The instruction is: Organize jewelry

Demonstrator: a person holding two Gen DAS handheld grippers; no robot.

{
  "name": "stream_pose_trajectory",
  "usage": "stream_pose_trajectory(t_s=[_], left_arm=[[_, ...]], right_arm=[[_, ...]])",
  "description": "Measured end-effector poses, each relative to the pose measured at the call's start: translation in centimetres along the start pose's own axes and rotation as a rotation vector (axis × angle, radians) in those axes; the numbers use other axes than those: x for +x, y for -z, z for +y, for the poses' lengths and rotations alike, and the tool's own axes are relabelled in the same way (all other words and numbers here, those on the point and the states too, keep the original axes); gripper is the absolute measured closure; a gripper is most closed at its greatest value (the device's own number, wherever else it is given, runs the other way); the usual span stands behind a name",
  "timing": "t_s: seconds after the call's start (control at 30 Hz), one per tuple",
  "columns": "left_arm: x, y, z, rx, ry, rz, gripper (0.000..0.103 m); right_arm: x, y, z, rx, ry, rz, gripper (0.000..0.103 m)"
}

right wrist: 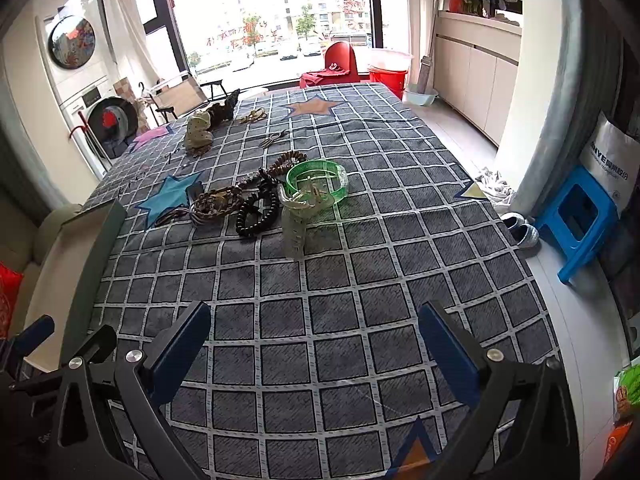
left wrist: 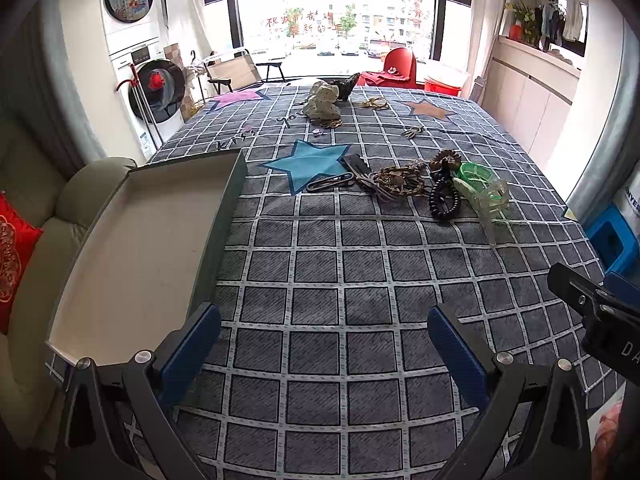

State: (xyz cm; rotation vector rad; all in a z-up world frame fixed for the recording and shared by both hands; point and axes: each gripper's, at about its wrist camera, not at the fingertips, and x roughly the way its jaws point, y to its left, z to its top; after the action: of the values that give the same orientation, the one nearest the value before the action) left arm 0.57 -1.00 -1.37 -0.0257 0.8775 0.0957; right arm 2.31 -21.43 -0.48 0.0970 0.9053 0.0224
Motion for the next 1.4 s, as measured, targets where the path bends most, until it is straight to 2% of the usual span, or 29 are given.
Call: stream_pose_trajectory(t_s=[0.7, 1.4], left_arm=[[-0.4, -0.3, 0.5, -0.012, -0.008, -0.007, 0.000], [0.8, -0.8, 0.0, -0.006, -0.012, 0.019, 0.000]], right_arm=[[-1.1, -0.5, 1.4, -0.064, 0.011, -0.038, 0.000], [-0.2, -1.0, 1.1, -0.066, 0.011, -0.026, 0.000]])
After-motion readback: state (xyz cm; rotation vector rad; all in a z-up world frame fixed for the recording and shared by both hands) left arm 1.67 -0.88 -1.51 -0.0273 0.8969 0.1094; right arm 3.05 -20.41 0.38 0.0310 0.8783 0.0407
